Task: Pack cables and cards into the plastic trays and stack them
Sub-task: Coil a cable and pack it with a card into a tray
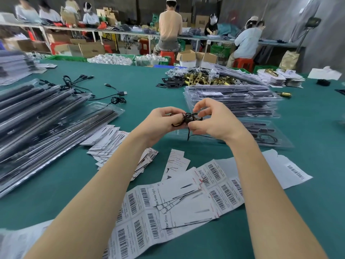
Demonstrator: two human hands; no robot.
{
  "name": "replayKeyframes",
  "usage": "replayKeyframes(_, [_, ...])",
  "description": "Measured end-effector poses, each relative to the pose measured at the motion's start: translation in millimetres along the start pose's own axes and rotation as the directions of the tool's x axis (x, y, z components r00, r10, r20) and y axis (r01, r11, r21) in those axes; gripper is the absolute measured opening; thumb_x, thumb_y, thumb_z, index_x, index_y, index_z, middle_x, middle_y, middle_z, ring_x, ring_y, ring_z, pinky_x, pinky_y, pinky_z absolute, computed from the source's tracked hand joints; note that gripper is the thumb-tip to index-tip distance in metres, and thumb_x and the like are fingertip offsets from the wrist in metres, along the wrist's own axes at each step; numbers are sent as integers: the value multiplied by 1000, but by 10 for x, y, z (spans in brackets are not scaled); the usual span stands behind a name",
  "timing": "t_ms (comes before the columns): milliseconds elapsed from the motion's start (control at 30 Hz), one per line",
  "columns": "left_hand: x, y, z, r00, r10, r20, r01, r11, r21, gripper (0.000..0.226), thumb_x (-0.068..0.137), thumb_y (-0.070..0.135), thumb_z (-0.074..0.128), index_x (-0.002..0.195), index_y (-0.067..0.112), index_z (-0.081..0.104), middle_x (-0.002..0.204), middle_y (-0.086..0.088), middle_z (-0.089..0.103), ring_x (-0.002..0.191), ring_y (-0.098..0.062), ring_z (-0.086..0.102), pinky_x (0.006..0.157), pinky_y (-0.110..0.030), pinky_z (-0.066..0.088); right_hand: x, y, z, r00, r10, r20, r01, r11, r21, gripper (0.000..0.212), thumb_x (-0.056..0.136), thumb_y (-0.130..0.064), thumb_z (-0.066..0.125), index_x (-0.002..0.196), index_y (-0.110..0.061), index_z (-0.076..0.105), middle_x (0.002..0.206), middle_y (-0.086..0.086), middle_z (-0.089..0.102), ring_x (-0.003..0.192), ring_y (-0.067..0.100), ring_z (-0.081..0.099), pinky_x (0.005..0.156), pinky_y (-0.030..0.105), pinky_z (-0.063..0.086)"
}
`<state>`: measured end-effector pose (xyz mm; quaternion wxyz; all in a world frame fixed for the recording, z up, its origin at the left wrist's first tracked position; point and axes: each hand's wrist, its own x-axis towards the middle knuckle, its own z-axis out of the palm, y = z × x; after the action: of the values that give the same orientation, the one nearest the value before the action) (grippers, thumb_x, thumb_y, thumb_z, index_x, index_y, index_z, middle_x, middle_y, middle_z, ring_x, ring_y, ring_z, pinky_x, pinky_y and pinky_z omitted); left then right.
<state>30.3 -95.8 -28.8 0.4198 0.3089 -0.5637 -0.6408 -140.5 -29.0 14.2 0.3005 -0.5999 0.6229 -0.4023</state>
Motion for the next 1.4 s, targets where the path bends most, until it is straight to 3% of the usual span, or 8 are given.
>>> replayKeyframes(167, [-16, 23, -48, 993, -65, 95, 73, 994, -86, 14, 98, -2, 56, 107, 0, 67, 104, -12, 73, 94, -18, 71, 94, -27, 56, 3, 90, -40, 994, -111, 20, 113, 985, -132, 45, 80, -7, 81, 116, -28, 66, 117, 3, 61, 73, 17, 75, 74, 33, 63])
replayKeyframes(300, [-36, 42, -59, 992, -79, 96, 86, 994, -67, 15, 98, 1, 57, 107, 2, 69, 105, -11, 74, 96, -17, 70, 89, -23, 57, 15, 169, -27, 977, -215, 10, 212, 951, -225, 38, 78, -13, 84, 112, -29, 71, 99, -8, 74, 78, 4, 71, 78, 16, 55])
replayKeyframes(467, [-49, 102, -30, 998, -28, 49, 25, 997, 66, 15, 100, 14, 60, 106, 16, 74, 103, -5, 73, 92, -19, 69, 93, -30, 58, 41, 268, 67, 970, -238, -39, 240, 970, 38, 27, 83, -8, 79, 103, -20, 64, 94, -1, 76, 85, 11, 74, 81, 26, 59])
replayKeyframes(667, [-63, 107, 47, 989, -135, 64, 129, 987, 91, 18, 98, 20, 65, 115, 21, 69, 111, -14, 75, 100, -29, 74, 83, -33, 61, 97, 373, 150, 957, -228, -182, 231, 973, -1, 21, 80, -8, 81, 91, -19, 66, 87, -3, 74, 76, 13, 73, 76, 35, 61])
replayKeyframes(833, [-26, 135, 96, 987, -160, -25, 161, 984, 70, 10, 93, 23, 72, 102, 18, 71, 92, -7, 76, 84, -22, 75, 72, -30, 61, 87, 401, 233, 917, -332, -221, 333, 942, -32, 23, 80, -4, 80, 85, -22, 65, 82, -12, 72, 76, 0, 68, 69, 13, 52])
replayKeyframes(967, [-24, 75, 107, 991, -113, -70, 115, 993, 23, 13, 87, 14, 77, 99, 9, 72, 92, -10, 76, 84, -21, 76, 73, -24, 60, 90, 446, 317, 898, -369, -240, 336, 927, -167, 19, 84, -4, 73, 83, -20, 63, 81, -8, 70, 77, 10, 67, 71, 33, 57])
replayKeyframes(1167, [-3, -20, 62, 995, -36, -91, 38, 999, 22, 37, 82, -5, 76, 114, 11, 69, 104, -16, 72, 87, -20, 73, 81, -24, 59, 101, 423, 150, 989, -148, -13, 148, 974, 170, 15, 83, -15, 81, 92, -25, 73, 89, -24, 74, 89, 4, 72, 76, 14, 56])
replayKeyframes(1400, [-29, -59, 29, 989, 121, -83, -89, 946, 311, 31, 79, 8, 84, 106, 20, 76, 99, -2, 77, 88, -10, 70, 90, -24, 55, 106, 454, 125, 999, 3, 50, -27, 875, 484, 39, 86, -2, 76, 120, -13, 60, 103, 11, 77, 94, 30, 75, 81, 38, 62])
